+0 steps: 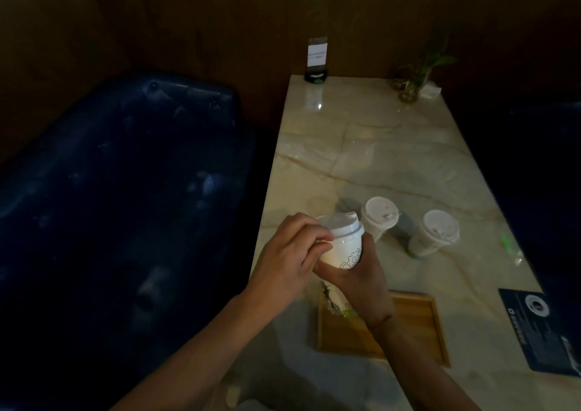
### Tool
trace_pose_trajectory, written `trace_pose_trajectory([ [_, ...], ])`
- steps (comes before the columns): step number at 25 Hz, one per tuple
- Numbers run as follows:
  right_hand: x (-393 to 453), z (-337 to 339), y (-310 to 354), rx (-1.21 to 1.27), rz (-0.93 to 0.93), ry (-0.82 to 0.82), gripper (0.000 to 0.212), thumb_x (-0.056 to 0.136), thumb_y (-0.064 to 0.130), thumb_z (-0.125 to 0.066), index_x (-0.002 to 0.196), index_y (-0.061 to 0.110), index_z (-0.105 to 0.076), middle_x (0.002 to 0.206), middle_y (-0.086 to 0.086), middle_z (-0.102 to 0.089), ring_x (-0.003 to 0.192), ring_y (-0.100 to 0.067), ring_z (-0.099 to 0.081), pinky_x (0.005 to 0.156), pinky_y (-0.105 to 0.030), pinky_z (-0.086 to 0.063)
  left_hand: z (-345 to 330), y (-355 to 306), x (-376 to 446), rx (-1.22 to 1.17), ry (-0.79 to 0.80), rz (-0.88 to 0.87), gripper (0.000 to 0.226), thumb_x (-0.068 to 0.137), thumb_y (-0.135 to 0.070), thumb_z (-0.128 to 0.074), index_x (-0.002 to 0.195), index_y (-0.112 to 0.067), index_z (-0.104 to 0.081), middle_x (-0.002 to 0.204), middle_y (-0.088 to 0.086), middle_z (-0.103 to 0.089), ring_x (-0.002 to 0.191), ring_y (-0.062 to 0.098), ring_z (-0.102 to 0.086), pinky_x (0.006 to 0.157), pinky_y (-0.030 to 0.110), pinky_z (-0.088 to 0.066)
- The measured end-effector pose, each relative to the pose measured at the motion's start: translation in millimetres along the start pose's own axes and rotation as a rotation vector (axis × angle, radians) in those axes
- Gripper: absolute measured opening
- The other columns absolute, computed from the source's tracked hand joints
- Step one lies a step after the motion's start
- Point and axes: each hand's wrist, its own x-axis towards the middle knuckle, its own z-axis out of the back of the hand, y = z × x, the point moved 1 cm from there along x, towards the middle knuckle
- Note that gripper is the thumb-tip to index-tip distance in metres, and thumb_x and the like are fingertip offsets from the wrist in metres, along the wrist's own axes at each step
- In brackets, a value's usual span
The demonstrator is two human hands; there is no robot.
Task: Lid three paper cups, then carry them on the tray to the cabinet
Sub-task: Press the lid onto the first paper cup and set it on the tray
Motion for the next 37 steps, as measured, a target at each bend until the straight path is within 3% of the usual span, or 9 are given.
trace_pose_trajectory([
  [3,-2.7,-0.5,3.6,-0.023,0.017,-0.064,0.074,0.049,0.058,-0.085,0.111,0.045,-0.048,0.102,0.024,-0.067,0.089,0.004,-0.067,0.065,-0.018,-0.054,-0.4,-2.7,4.5,0.018,-0.023,-0.043,0.013,0.093,-0.022,-0.062,0.098,-0.012,-0.067,0.102,-0.007,-0.053,0.094,0.013,-0.059,0.083,0.028,-0.051],
  [11,-19.7,19.4,18.8,0.174,-0.008,0.072,0.071,0.054,0.042,-0.089,0.116,0.030,-0.057,0.106,0.003,-0.073,0.091,-0.013,-0.072,0.068,-0.025,-0.058,11.8,-8.9,-1.8,-0.121,-0.058,-0.072,0.012,0.087,-0.018,-0.072,0.097,-0.013,-0.068,0.099,-0.003,-0.061,0.091,0.009,-0.062,0.082,0.022,-0.053],
  [18,-24.5,24.7,15.7,0.333,-0.108,0.220,0.075,0.054,0.030,-0.087,0.122,0.016,-0.058,0.111,-0.014,-0.073,0.100,-0.034,-0.070,0.085,-0.053,-0.057,16.5,-11.1,-13.0,-0.237,-0.048,0.011,0.012,0.087,-0.019,-0.072,0.096,-0.010,-0.071,0.100,-0.003,-0.062,0.095,0.006,-0.062,0.086,0.019,-0.049],
  [21,-23.6,25.0,14.0,0.361,-0.121,0.270,0.077,0.057,0.027,-0.086,0.126,0.013,-0.055,0.114,-0.015,-0.071,0.104,-0.033,-0.069,0.086,-0.048,-0.058,15.5,-10.0,-15.1,-0.248,-0.064,0.025,0.012,0.089,-0.020,-0.071,0.095,-0.010,-0.071,0.099,-0.005,-0.061,0.094,0.006,-0.062,0.086,0.017,-0.048],
  [25,-15.0,19.7,17.5,0.318,-0.146,0.222,0.087,0.050,0.030,-0.086,0.122,0.017,-0.039,0.101,-0.003,-0.070,0.090,-0.011,-0.073,0.071,-0.030,-0.060,8.0,-9.6,-10.9,-0.180,-0.129,0.042,0.012,0.089,-0.019,-0.069,0.095,-0.008,-0.070,0.098,0.000,-0.063,0.092,0.010,-0.062,0.084,0.019,-0.050],
  [29,-3.0,10.8,20.0,0.222,-0.087,0.133,0.081,0.058,0.022,-0.093,0.119,0.017,-0.040,0.104,-0.003,-0.066,0.083,0.000,-0.070,0.065,-0.018,-0.056,1.2,-7.2,-1.7,-0.090,-0.159,0.004,0.015,0.089,-0.019,-0.068,0.093,-0.005,-0.071,0.097,0.004,-0.063,0.091,0.015,-0.062,0.083,0.025,-0.052],
  [32,0.9,6.0,22.3,0.072,-0.005,0.021,0.072,0.055,0.026,-0.092,0.107,0.033,-0.043,0.101,0.007,-0.065,0.083,0.009,-0.066,0.064,-0.010,-0.052,-6.4,-11.5,1.9,-0.008,-0.173,-0.042,0.013,0.088,-0.018,-0.070,0.092,-0.006,-0.071,0.098,0.001,-0.060,0.090,0.017,-0.061,0.083,0.030,-0.053],
  [34,-0.2,5.5,22.9,0.039,0.013,-0.042,0.073,0.049,0.038,-0.089,0.107,0.037,-0.045,0.100,0.009,-0.066,0.085,0.003,-0.067,0.065,-0.016,-0.054,-8.4,-15.1,3.8,0.033,-0.199,-0.072,0.012,0.088,-0.017,-0.070,0.093,-0.006,-0.072,0.100,-0.001,-0.057,0.090,0.018,-0.062,0.084,0.029,-0.053],
  [37,-3.1,9.0,25.4,0.055,0.022,-0.041,0.088,0.047,0.049,-0.086,0.122,0.025,-0.048,0.108,0.002,-0.068,0.092,-0.011,-0.069,0.074,-0.034,-0.059,-3.3,-17.1,5.4,0.056,-0.224,-0.112,0.012,0.086,-0.016,-0.073,0.093,-0.007,-0.073,0.099,0.001,-0.062,0.091,0.016,-0.062,0.085,0.025,-0.053],
])
